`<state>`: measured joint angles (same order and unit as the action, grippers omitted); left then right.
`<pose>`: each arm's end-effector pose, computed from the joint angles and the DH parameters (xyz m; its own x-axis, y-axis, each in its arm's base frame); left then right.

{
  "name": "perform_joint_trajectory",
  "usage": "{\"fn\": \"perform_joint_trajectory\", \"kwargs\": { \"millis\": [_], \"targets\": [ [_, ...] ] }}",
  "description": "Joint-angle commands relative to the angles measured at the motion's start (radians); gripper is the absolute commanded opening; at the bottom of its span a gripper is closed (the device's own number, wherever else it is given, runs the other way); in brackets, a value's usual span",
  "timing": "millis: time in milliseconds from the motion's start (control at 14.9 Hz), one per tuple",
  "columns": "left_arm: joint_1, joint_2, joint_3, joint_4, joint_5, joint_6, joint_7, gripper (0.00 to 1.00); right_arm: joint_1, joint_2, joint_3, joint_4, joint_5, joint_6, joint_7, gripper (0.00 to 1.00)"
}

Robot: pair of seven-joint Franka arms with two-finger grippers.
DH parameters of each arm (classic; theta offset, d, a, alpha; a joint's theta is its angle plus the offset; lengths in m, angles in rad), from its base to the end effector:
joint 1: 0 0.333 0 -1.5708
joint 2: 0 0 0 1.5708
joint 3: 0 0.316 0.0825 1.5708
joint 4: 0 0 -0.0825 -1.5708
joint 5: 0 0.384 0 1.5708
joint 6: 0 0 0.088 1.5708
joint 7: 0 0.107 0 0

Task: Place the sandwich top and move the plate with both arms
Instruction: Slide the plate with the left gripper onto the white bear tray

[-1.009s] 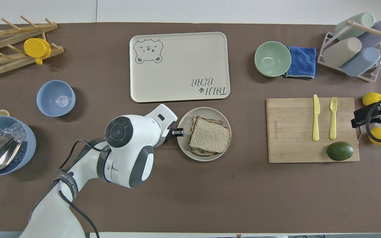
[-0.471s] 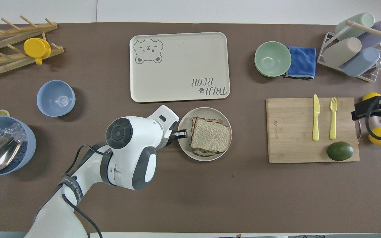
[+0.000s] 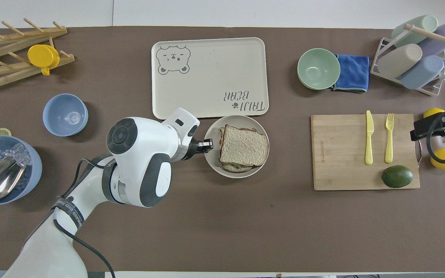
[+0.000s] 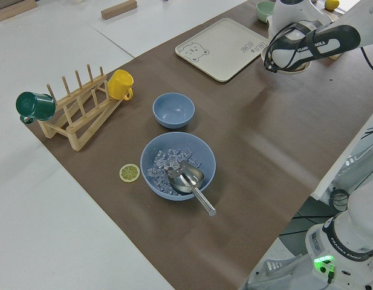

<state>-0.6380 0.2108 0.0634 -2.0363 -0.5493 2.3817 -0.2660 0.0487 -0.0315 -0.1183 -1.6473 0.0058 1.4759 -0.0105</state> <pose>0.5005 -0.3316 0.3558 0.9972 0.0560 -0.0497 0.0711 -0.9151 0.3969 0.5308 -0.0373 0.5982 0.9886 -0.0573 -0.1395 -0.0594 -0.9982 -0.0110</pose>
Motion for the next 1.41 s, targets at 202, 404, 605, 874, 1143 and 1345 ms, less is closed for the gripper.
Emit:
{"fn": "perform_joint_trajectory", "kwargs": {
  "millis": [202, 404, 605, 874, 1143, 1345],
  "targets": [
    [0.167, 0.105, 0.003, 0.307, -0.024, -0.154, -0.018, 0.0, -0.007, -0.021, 0.003, -0.023, 0.005, 0.007, 0.009, 1.0],
    [0.228, 0.279, 0.007, 0.534, -0.009, -0.24, -0.018, 0.0, -0.007, -0.021, 0.003, -0.023, 0.005, 0.007, 0.009, 1.0],
    [0.251, 0.387, 0.028, 0.63, 0.0, -0.231, -0.018, 0.0, -0.007, -0.021, 0.003, -0.023, 0.005, 0.007, 0.009, 1.0],
    [0.244, 0.444, 0.038, 0.639, -0.001, -0.127, -0.018, 0.0, -0.007, -0.021, 0.003, -0.023, 0.005, 0.007, 0.009, 1.0],
    [0.218, 0.435, 0.039, 0.565, 0.003, -0.046, -0.019, 0.0, -0.007, -0.022, 0.003, -0.023, 0.005, 0.007, 0.009, 1.0],
    [0.213, 0.426, 0.041, 0.539, 0.008, -0.03, -0.018, 0.0, -0.007, -0.021, 0.003, -0.023, 0.005, 0.007, 0.009, 1.0]
  ]
}}
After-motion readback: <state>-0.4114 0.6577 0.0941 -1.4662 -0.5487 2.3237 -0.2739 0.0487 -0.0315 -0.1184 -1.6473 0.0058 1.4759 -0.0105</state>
